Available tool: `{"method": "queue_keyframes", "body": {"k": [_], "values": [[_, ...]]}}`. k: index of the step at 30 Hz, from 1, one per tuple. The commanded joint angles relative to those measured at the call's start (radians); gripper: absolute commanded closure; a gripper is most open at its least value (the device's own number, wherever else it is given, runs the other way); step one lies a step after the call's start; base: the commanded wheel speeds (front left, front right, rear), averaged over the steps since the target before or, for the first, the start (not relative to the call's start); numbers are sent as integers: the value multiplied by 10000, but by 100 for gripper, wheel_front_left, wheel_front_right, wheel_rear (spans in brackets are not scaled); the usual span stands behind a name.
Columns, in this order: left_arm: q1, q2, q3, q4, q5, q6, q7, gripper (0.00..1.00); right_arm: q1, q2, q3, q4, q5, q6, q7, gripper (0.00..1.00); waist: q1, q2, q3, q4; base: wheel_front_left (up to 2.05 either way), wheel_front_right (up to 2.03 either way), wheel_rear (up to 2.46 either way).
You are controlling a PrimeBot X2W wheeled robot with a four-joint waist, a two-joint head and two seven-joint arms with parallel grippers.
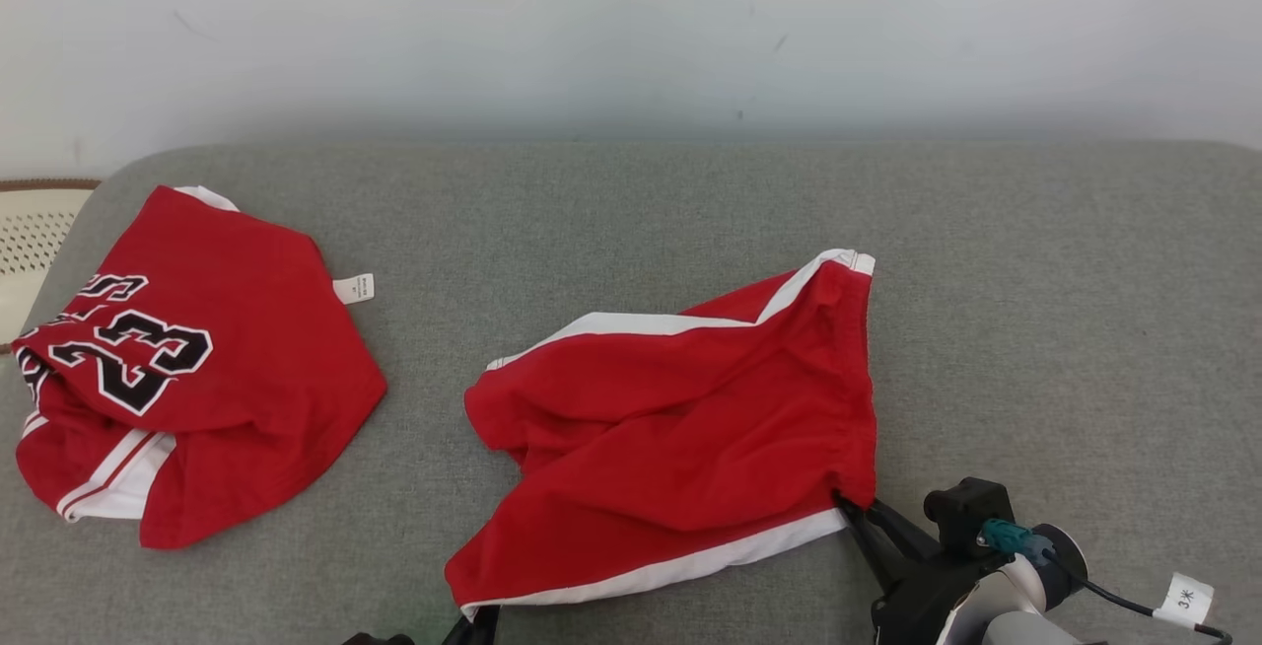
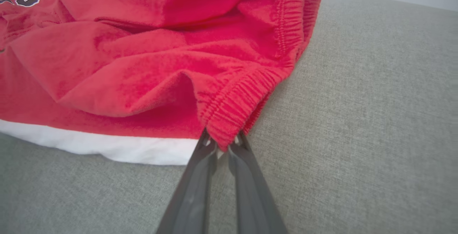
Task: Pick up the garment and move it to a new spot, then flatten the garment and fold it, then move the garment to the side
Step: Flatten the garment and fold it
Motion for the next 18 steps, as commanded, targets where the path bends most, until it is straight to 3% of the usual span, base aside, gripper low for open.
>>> {"method": "queue_keyframes", "body": {"k": [1,11,18], "values": [[239,9,102,-182,78,-60,-35,100,47,-38,-13,-129,136,4,-86,100,-1,-1,-98,-66,0,0,0],[659,540,602,-2184,544,22,-33,100,560,-707,-357,-2013,691,4,-93,100,-1,-1,-407,-393,0,0,0],[-271,1296,598,-3189,853,-110,319,100,163,-1227,-622,-3645,1294,4,452,100,-1,-1,-305,-697,0,0,0]]}}
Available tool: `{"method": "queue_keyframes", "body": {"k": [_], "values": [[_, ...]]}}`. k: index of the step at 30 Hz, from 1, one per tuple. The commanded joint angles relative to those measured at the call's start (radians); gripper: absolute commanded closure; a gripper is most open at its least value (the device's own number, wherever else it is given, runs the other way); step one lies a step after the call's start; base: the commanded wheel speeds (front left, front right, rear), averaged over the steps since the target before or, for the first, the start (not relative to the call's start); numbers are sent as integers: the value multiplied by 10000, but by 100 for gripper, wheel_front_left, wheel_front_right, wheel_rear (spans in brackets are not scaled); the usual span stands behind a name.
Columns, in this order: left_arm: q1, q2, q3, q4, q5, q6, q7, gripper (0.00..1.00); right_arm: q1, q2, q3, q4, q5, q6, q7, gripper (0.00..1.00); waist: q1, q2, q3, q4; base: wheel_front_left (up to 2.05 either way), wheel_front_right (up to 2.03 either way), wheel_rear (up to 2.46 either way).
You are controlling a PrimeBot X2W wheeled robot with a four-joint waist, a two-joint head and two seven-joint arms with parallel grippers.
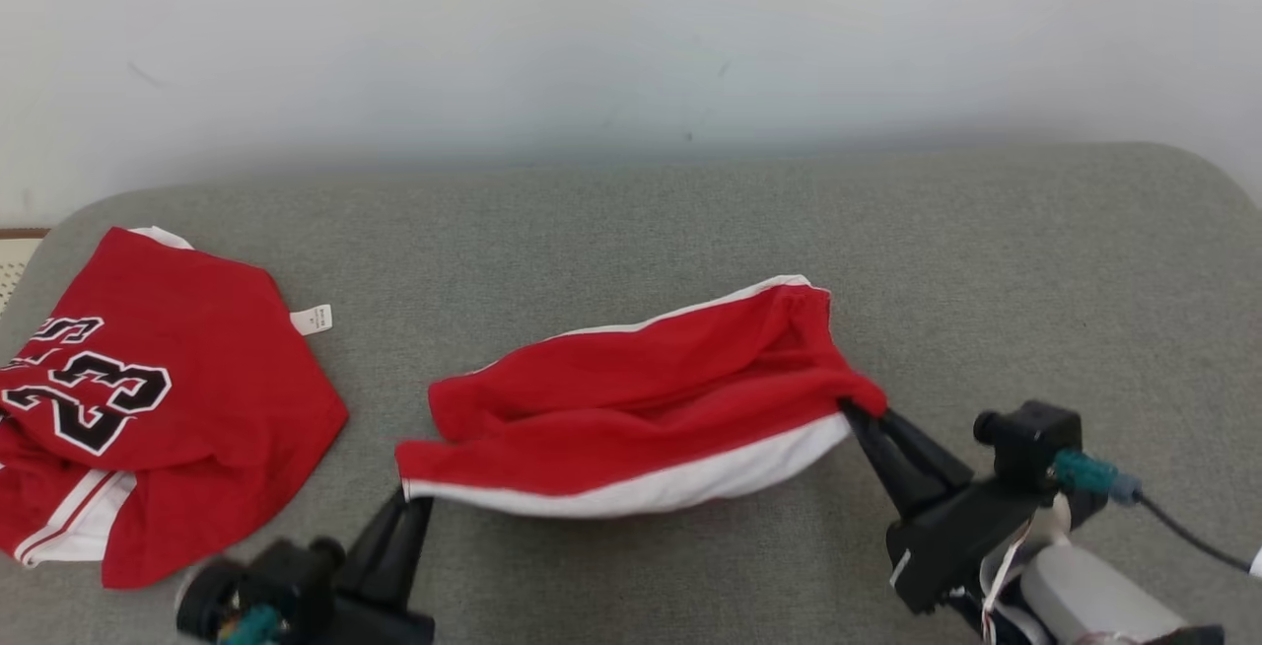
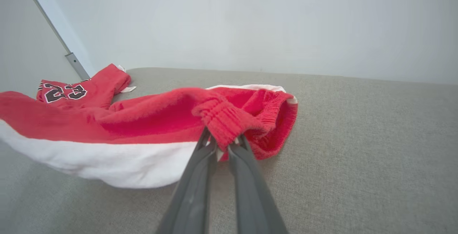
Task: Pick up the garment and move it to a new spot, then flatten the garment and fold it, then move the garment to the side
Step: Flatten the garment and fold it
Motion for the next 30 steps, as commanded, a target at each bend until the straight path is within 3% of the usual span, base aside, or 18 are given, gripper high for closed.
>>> {"method": "queue_keyframes", "body": {"k": [1,7,8,16,23,30], "values": [[-510,276,-80,-227,136,-97,182,100,-279,-152,-74,-376,236,4,166,100,0,-1,129,-145,0,0,0],[-2303,988,-430,-476,83,-268,789,100,-1368,-307,-135,-926,769,4,608,100,0,-1,621,-413,0,0,0],[-3202,1232,-529,-353,-150,-328,1035,100,-2067,-294,-69,-896,944,4,796,100,0,-1,949,-546,0,0,0],[-7275,2420,-1468,888,-707,-331,1570,100,-5722,311,405,404,1828,4,1218,100,0,-1,2305,-881,0,0,0],[-11091,2646,-2833,2682,-1424,-335,1456,100,-9369,842,260,2540,3113,4,1253,100,0,-1,3297,-824,0,0,0],[-13899,2366,-3419,4454,-2064,-336,1250,100,-11861,1308,-163,4562,3687,4,1069,100,0,-1,3862,-680,0,0,0]]}}
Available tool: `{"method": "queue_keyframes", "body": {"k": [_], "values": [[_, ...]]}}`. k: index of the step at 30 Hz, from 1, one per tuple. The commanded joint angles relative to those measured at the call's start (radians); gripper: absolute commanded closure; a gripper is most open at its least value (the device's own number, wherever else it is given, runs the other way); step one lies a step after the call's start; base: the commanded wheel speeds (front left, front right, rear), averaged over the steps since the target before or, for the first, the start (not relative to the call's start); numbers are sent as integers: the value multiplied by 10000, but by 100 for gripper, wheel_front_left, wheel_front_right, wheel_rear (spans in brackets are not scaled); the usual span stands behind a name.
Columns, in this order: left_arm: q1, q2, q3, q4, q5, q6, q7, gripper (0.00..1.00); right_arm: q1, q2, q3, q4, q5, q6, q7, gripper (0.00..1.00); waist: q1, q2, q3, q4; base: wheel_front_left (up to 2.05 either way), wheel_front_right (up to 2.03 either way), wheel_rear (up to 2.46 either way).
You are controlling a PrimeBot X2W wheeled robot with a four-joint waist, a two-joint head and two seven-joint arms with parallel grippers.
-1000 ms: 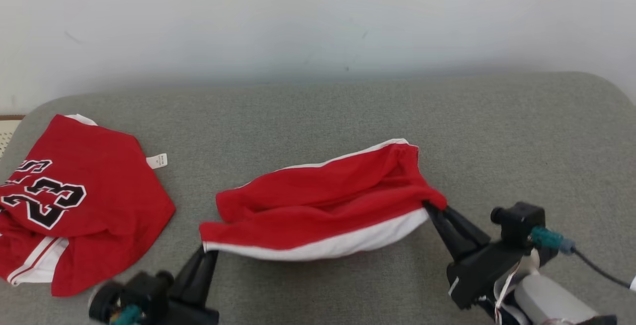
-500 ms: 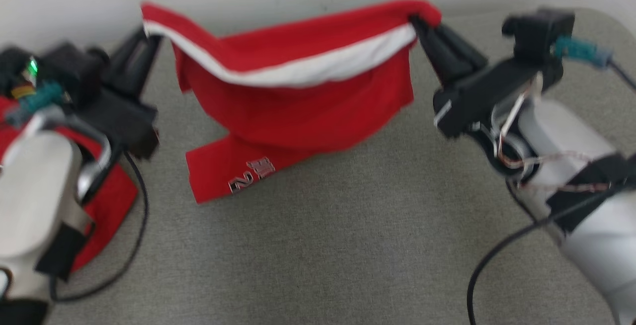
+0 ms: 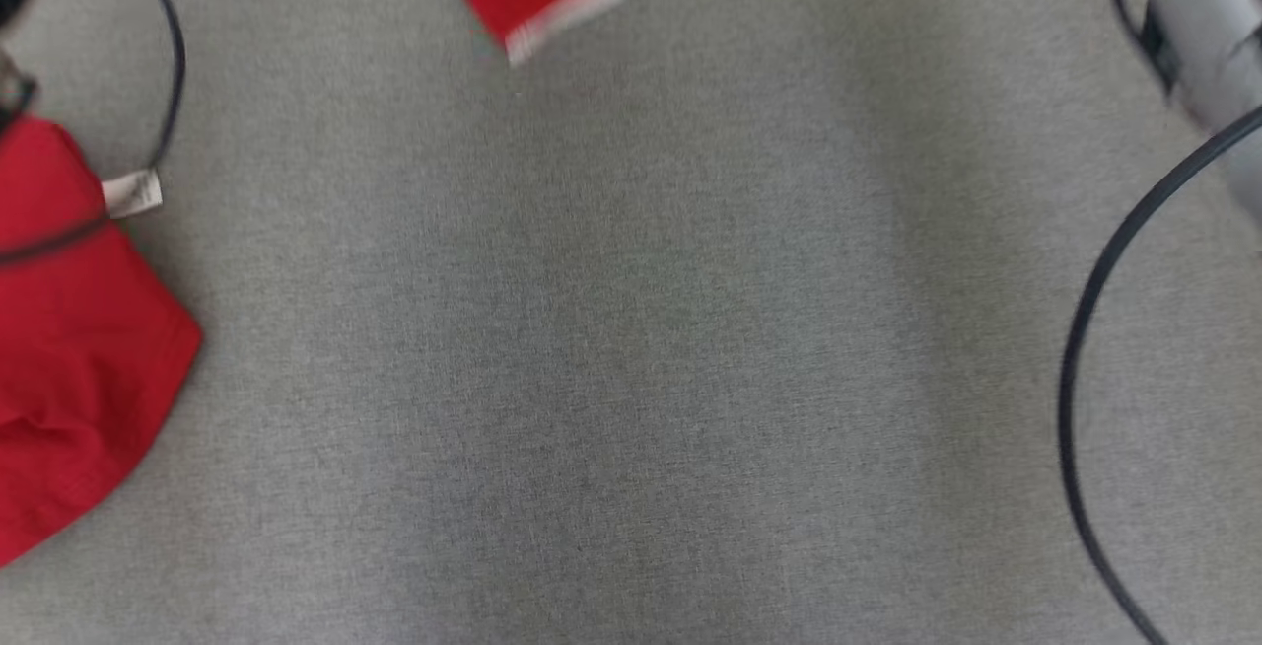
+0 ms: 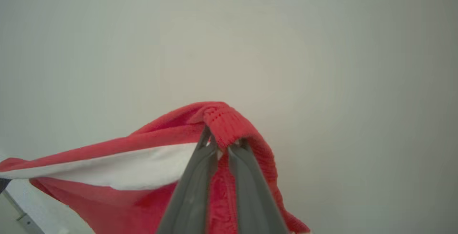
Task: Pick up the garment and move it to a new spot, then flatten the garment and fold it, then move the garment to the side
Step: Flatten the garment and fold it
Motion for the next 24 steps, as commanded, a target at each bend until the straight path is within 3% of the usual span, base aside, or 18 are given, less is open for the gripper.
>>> {"method": "queue_keyframes", "body": {"k": [1,6,11,19,24], "values": [[-485,-34,10,258,-107,13,-93,100,-507,65,9,251,-86,4,-134,100,-3,-3,413,92,0,0,0],[-1694,-465,-232,1145,-33,13,-602,100,-1671,180,111,1118,-360,4,-857,100,-3,-3,1093,281,0,0,0],[-2043,-755,-375,1559,329,234,-1284,100,-1786,82,517,997,-584,4,-1437,100,-3,-3,1754,408,0,0,0],[-999,-897,-320,1306,362,376,-1564,100,-664,-275,1349,-1,-236,4,-1590,100,-3,-3,2197,422,0,0,0],[999,-559,-304,-127,476,396,-1563,100,1027,-988,1687,-1482,-31,4,-1594,100,-3,-3,1770,286,0,0,0]]}}
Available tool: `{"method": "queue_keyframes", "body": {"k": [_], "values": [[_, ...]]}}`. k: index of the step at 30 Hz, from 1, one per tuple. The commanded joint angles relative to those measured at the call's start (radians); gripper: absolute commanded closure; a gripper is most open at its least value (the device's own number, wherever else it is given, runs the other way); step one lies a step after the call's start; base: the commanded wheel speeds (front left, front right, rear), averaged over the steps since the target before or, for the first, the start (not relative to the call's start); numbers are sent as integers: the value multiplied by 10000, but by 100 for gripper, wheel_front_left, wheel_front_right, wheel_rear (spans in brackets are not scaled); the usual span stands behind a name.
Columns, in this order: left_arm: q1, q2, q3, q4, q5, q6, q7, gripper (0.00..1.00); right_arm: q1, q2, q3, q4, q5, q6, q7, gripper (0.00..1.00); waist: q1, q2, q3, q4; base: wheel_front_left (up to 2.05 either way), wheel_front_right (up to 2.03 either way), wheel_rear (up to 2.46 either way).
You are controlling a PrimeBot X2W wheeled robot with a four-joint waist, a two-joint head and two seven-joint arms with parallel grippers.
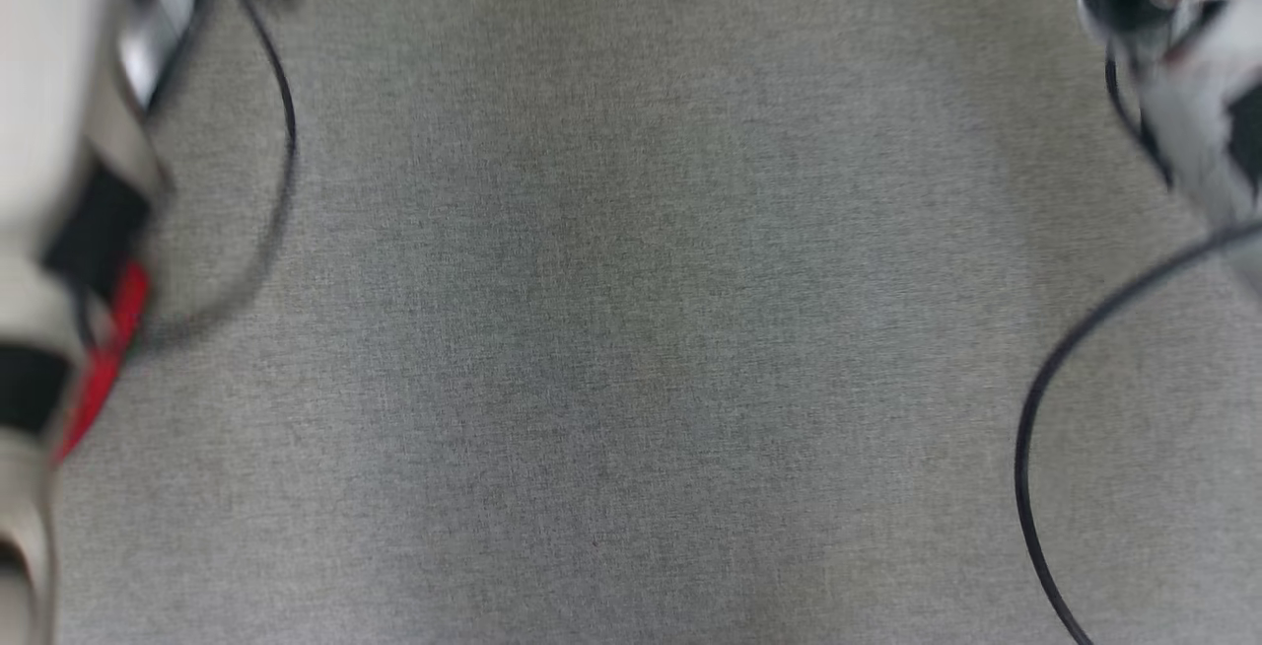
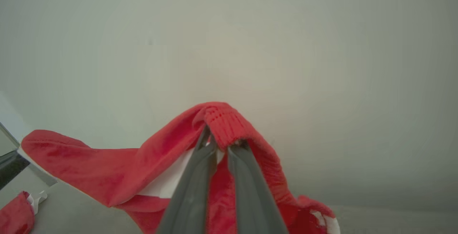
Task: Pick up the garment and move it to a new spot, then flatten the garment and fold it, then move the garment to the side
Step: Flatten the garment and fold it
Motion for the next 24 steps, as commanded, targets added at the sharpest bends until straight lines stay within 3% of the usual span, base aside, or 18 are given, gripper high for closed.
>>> {"method": "queue_keyframes", "body": {"k": [1,6,12,16,24], "values": [[286,81,15,-87,-7,39,-30,100,268,-57,-10,-127,78,4,-23,100,0,-1,-368,-79,0,0,0],[2610,443,105,-1478,-163,411,-33,100,2381,-613,-118,-1253,244,4,-26,100,0,-1,-1072,-185,0,0,0],[5149,809,263,-3023,-395,1059,-34,100,4660,-703,-668,-2257,-113,4,-26,100,0,-1,-1743,-299,0,0,0],[6699,823,429,-3724,-619,1453,-35,100,6055,-690,-919,-2692,-377,4,-27,100,0,-1,-2253,-269,0,0,0],[9363,502,558,-4418,-563,1763,-35,100,8519,-973,-1360,-3380,-540,4,-26,100,0,-1,-3131,-67,0,0,0]]}}
